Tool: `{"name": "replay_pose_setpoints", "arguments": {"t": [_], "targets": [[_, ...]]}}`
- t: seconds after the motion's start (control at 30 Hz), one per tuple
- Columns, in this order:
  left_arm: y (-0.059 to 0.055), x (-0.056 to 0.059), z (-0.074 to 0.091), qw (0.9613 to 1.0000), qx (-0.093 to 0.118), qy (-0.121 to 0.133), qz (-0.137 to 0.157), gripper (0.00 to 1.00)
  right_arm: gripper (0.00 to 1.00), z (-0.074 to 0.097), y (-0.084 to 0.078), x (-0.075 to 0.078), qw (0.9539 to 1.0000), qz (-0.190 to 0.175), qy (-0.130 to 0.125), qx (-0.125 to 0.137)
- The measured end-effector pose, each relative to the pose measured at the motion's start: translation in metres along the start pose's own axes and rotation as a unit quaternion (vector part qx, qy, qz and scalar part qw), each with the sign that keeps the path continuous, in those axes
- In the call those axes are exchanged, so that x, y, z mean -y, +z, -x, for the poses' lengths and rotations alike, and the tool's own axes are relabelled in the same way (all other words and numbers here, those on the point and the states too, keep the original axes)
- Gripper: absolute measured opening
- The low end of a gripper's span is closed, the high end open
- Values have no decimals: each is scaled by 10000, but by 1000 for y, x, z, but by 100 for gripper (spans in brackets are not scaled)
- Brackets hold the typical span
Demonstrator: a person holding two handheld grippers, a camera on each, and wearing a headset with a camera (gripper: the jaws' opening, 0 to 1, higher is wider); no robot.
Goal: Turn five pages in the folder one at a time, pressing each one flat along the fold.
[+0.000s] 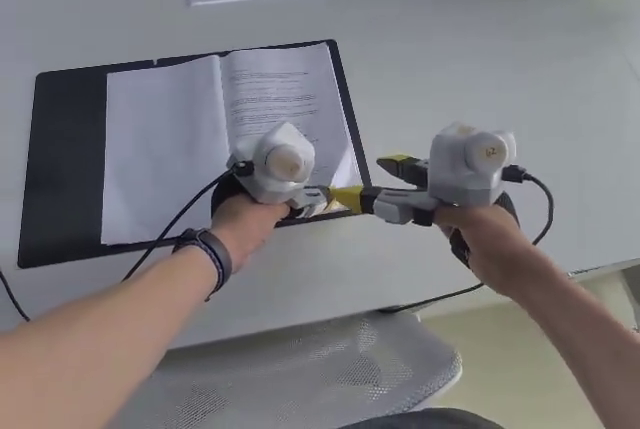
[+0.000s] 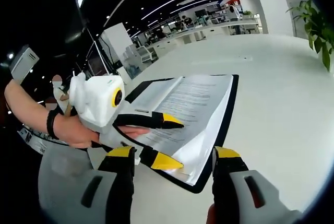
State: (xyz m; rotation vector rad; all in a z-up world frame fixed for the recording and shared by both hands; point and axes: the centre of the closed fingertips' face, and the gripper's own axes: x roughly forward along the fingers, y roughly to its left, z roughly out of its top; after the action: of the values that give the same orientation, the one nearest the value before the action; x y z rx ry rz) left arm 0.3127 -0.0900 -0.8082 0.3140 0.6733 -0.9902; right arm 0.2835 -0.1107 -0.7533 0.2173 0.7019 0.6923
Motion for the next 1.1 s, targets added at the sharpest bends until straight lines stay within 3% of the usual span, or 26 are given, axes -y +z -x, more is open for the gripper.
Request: {"name": "replay_pose_setpoints", "arguments": {"t": [0.2,0.43,0.57,0.8,0.9,1.1], "targets": [[0,0,1,10000,2,6,13,51,51,-18,11,13,9948,-938,103,390],[0,0,1,10000,0,2,31,51,45,-35,14,28,9892,-1380,83,482],[0,1,1,10000,0,10,40,52,37,-40,16,26,9884,-1432,179,471],[1,1,2,10000,4,-11,62,52,26,-47,10,32,9816,-1839,146,488],[2,1,3,10000,9,-32,86,52,15,-48,11,35,9827,-1780,68,514],[2,-1,3,10000,-1,-50,79,51,4,-49,13,35,9836,-1726,-7,518]]}}
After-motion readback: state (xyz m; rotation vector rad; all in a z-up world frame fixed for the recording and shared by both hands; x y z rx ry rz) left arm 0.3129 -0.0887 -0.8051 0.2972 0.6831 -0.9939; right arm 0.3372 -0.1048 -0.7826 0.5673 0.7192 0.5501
